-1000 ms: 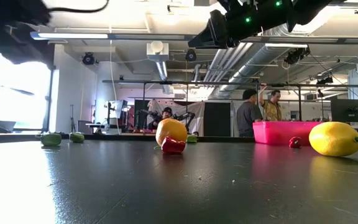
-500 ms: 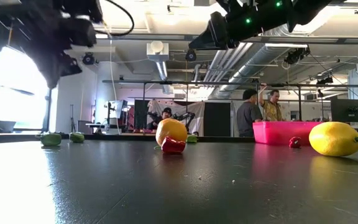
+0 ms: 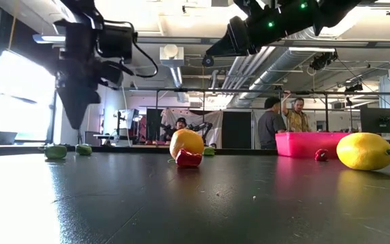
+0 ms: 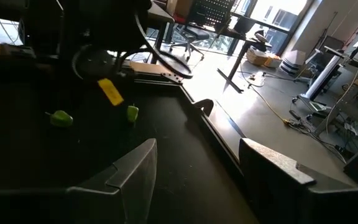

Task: Sort produce into baskets
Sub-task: Put the green chilli pepper into the yellow bin

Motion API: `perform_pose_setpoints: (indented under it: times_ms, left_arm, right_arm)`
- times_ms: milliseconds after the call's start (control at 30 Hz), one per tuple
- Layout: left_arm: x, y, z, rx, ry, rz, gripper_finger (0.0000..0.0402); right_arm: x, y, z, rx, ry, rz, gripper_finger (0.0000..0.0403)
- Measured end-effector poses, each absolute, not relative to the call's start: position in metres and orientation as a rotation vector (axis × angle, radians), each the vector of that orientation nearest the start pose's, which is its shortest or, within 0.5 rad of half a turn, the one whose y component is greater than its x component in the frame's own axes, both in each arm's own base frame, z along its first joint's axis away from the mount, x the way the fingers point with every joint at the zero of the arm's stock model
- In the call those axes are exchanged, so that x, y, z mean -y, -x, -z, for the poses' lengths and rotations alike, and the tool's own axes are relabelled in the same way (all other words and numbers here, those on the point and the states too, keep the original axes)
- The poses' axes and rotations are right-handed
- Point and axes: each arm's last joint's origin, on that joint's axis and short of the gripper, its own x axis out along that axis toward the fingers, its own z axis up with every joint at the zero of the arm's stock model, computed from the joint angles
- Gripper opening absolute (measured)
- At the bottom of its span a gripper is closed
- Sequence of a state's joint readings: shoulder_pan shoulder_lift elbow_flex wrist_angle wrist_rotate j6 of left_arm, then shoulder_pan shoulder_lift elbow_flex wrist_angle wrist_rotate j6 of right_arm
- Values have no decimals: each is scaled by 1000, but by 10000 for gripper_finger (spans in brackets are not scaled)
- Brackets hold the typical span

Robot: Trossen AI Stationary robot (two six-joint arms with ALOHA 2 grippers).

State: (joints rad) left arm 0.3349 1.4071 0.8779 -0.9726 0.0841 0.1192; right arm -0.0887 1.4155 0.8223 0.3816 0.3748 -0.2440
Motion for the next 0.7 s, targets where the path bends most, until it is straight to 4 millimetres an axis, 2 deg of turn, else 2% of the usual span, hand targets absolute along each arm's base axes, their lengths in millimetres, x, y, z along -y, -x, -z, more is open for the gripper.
perform_pose_setpoints:
  times_ms: [133,333,467,700]
  left_arm:
    - [-82,-218,-206,-1505,39,-163,14]
    - [-91,-216,-218,-1565,-183,-93,63]
    - [-100,-213,-216,-1616,-298,-81,106]
    - [-120,-212,-197,-1731,-326,-23,154]
  right_arm:
    - [38,-306,-256,-277,270,433,220]
    - [39,-306,-255,-293,272,433,220]
    - [39,-306,-255,-294,272,433,220]
    - [39,-305,-254,-302,273,432,220]
